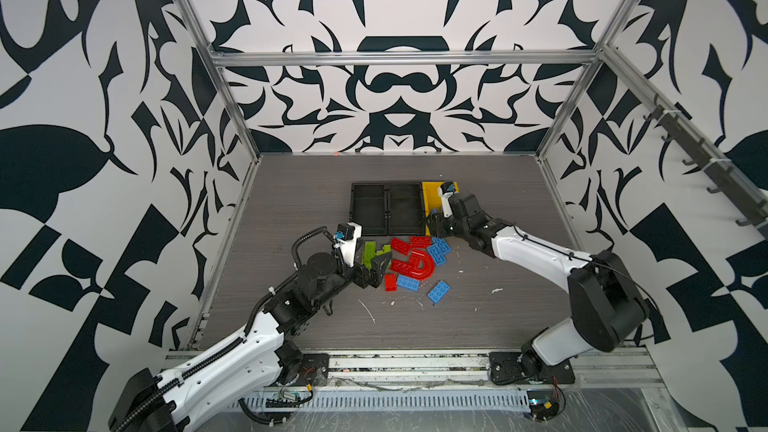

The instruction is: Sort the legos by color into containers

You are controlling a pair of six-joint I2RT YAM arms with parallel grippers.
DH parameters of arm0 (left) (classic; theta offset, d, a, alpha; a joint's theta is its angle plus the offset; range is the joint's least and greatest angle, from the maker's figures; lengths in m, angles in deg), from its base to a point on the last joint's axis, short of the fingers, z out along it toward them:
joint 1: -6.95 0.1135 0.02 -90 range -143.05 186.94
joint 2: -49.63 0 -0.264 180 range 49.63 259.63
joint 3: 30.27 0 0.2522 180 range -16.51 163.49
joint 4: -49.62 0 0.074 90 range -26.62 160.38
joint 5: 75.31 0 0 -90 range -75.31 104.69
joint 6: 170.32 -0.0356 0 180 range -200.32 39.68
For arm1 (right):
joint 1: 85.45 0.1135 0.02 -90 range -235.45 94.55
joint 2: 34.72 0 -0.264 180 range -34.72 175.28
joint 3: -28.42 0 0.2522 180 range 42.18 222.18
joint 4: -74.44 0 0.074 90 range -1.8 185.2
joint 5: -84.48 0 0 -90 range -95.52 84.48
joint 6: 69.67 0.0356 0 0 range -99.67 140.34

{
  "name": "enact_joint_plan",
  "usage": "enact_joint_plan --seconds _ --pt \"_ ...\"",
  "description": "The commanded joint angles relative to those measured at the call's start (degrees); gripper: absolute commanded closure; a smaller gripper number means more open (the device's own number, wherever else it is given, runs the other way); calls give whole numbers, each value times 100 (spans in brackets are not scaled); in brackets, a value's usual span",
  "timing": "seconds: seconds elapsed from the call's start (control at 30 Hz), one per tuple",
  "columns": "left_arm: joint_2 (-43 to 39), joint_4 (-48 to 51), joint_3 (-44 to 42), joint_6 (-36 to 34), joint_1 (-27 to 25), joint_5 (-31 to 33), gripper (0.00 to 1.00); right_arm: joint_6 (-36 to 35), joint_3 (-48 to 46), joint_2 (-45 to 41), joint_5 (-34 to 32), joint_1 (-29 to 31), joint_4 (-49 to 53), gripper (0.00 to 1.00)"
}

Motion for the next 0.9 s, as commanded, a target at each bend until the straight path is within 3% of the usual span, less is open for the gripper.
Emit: enact_joint_plan --seconds 0.0,0.17,0.33,0.87 --pt "-39 -39 -15 75 -18 -76 0 250 -640 -497 -477 625 118 26" --pt "-66 -34 -19 89 -17 -79 0 737 -1467 -852 -667 1146 183 25" --pt "-40 -34 -18 84 -17 -68 0 780 -1547 -1105 -1178 1530 608 24" --pt "-31 -12 -3 27 -17 7 0 878 -1872 -901 -988 1748 477 18"
